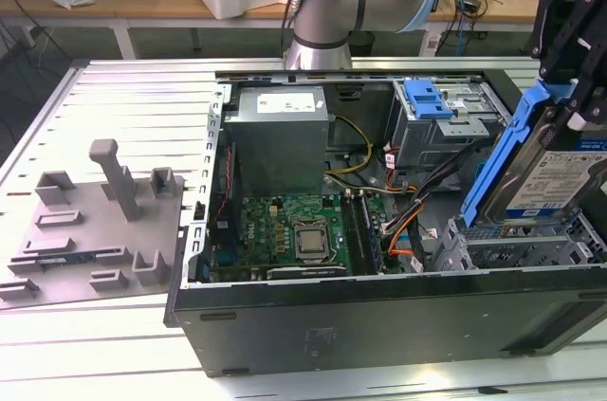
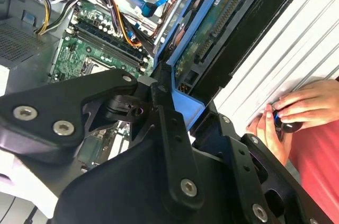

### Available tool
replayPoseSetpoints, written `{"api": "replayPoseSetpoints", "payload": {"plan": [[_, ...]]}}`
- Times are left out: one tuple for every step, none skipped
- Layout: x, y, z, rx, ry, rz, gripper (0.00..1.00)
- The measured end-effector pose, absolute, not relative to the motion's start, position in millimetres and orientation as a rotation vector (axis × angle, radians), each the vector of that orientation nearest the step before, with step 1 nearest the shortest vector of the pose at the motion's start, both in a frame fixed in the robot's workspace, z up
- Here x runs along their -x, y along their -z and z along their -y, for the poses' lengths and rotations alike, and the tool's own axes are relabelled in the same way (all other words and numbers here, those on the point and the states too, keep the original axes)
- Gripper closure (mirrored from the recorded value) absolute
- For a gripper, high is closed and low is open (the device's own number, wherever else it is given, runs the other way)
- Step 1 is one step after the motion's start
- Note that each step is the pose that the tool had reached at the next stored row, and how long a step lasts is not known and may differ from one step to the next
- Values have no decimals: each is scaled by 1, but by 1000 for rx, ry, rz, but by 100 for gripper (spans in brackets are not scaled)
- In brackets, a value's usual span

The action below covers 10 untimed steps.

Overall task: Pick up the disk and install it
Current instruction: 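Insert the disk into the insertion slot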

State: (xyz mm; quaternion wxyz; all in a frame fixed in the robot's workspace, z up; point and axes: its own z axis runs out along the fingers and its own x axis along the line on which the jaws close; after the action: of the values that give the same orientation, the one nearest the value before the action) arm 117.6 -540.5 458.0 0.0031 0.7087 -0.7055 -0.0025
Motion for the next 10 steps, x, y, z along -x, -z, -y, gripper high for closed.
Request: {"api": "replayPoseSetpoints", "payload": {"plan": [[-117, -458, 540, -2222, 8, 2212, 63], [-117, -458, 540, -2222, 8, 2212, 63], [-117, -458, 541, -2222, 8, 2212, 63], [-117, -458, 541, -2221, 8, 2213, 63], [-117, -458, 541, -2220, 8, 2214, 63], [-117, -458, 541, -2217, 8, 2217, 63], [-117, -458, 541, -2215, 8, 2219, 63], [-117, -458, 541, -2213, 8, 2221, 63], [-117, -458, 541, -2211, 8, 2223, 63], [-117, -458, 541, -2210, 8, 2224, 63]]}}
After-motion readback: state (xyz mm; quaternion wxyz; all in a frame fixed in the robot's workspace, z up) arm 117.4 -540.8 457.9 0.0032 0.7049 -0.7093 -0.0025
